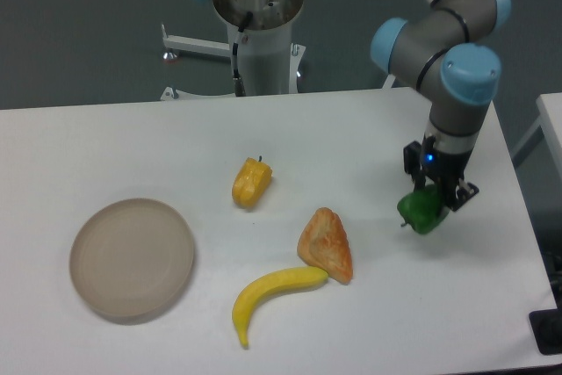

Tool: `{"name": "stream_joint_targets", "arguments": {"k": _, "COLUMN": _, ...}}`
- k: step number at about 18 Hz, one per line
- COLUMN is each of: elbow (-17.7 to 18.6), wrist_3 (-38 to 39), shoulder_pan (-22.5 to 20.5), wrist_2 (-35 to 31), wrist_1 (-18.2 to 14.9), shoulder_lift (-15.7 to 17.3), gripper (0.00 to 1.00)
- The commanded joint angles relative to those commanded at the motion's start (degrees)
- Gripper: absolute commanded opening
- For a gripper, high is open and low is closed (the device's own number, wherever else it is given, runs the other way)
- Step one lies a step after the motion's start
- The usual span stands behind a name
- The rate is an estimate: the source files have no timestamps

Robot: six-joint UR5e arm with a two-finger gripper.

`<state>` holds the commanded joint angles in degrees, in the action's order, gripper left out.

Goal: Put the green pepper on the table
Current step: 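Lower the green pepper onto the table surface, then open the gripper to release the green pepper and raise it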

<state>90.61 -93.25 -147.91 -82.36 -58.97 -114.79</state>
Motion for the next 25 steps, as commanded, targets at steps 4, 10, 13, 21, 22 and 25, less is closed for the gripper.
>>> {"name": "stream_joint_targets", "arguments": {"k": 4, "elbow": 3.69, "wrist_3": 0.00, "shoulder_pan": -3.08, "wrist_2": 5.63, "wrist_1": 0.00, "shoulder_lift": 0.70, "gripper": 0.12}}
{"name": "stream_joint_targets", "arguments": {"k": 10, "elbow": 5.37, "wrist_3": 0.00, "shoulder_pan": -3.70, "wrist_2": 6.42, "wrist_1": 0.09, "shoulder_lift": 0.79, "gripper": 0.13}}
{"name": "stream_joint_targets", "arguments": {"k": 13, "elbow": 5.55, "wrist_3": -0.09, "shoulder_pan": -3.88, "wrist_2": 6.51, "wrist_1": 0.18, "shoulder_lift": 0.88, "gripper": 0.13}}
{"name": "stream_joint_targets", "arguments": {"k": 21, "elbow": 4.76, "wrist_3": 0.09, "shoulder_pan": -4.05, "wrist_2": 6.51, "wrist_1": 0.26, "shoulder_lift": 0.70, "gripper": 0.30}}
{"name": "stream_joint_targets", "arguments": {"k": 22, "elbow": 4.67, "wrist_3": 0.09, "shoulder_pan": -4.05, "wrist_2": 6.51, "wrist_1": 0.26, "shoulder_lift": 0.70, "gripper": 0.39}}
{"name": "stream_joint_targets", "arguments": {"k": 25, "elbow": 4.23, "wrist_3": 0.61, "shoulder_pan": -3.96, "wrist_2": 6.25, "wrist_1": 0.26, "shoulder_lift": 0.70, "gripper": 0.67}}
